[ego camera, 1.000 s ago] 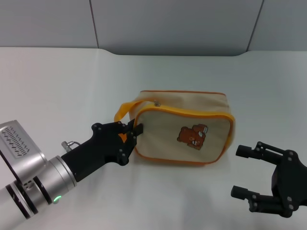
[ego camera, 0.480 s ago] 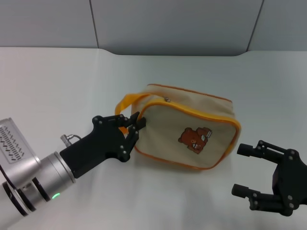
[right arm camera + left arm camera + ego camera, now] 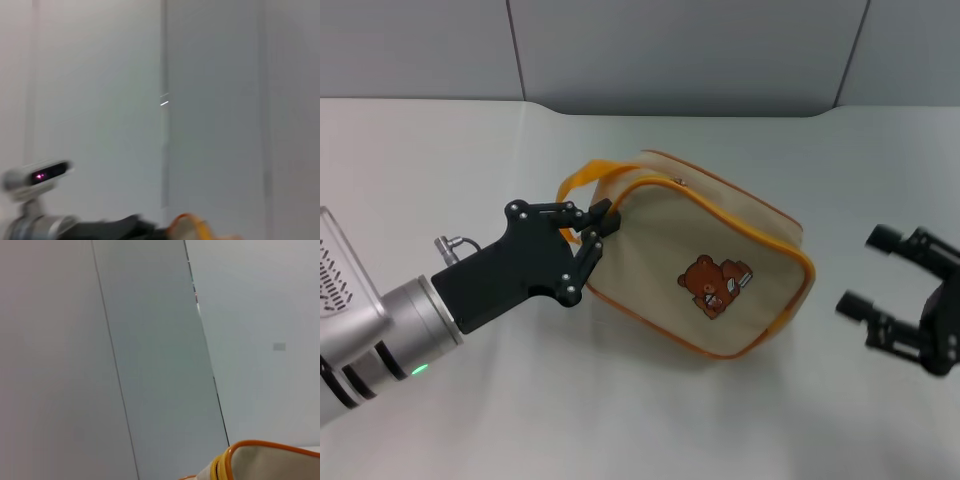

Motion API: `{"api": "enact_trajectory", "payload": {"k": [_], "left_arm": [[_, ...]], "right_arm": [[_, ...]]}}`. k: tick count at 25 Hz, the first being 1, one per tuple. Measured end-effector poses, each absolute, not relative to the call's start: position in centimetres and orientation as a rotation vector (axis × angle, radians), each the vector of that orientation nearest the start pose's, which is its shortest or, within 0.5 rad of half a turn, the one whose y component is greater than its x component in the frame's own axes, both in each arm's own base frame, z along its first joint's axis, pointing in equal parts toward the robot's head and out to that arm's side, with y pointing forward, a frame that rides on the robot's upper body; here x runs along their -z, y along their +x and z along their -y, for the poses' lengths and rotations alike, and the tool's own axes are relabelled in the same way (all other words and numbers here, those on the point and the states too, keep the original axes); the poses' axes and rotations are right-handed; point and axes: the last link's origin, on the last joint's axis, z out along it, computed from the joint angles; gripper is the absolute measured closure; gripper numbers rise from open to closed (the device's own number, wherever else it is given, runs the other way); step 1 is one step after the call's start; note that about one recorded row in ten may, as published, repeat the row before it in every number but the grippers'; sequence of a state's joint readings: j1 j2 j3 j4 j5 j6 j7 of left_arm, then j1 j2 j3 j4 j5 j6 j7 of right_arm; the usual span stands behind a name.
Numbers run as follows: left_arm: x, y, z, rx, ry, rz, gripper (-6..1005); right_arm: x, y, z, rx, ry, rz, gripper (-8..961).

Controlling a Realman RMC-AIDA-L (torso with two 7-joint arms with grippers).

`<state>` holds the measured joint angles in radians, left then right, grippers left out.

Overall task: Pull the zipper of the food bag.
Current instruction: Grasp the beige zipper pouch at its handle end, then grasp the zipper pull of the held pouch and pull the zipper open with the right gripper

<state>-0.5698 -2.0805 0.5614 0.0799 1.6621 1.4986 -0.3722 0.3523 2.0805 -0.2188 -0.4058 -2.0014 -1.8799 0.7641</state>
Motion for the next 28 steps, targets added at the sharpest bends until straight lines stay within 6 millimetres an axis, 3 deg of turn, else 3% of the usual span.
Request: {"api": "enact_trajectory", "payload": {"k": [7, 13, 16, 19, 23, 28], "left_arm": [[5.3, -24.9, -31.4, 0.922, -2.364, -0.048, 929], [5.0, -24.5, -31.8, 0.923, -2.365, -0.091, 930], [4.8, -24.1, -32.0, 0.932, -2.364, -0.119, 930], [4.8, -24.1, -32.0, 0.934, -2.365, -0.122, 931], [5.0, -23.8, -32.0, 0.936, -2.384, -0.141, 931], [5.0, -23.8, -32.0, 0.936, -2.387, -0.145, 930]], "right_arm": [[-2.7, 30.7, -25.4, -1.151, -2.041, -0.264, 144], [-2.0, 30.3, -26.1, -1.115, -1.894, -0.181, 146], [0.0, 29.3, -27.3, -1.0, -1.831, -0.077, 146], [0.5, 29.1, -27.6, -0.97, -1.836, -0.047, 147], [3.0, 27.8, -29.2, -0.772, -1.855, 0.131, 148], [4.4, 26.7, -29.4, -0.693, -1.903, 0.288, 150]]}}
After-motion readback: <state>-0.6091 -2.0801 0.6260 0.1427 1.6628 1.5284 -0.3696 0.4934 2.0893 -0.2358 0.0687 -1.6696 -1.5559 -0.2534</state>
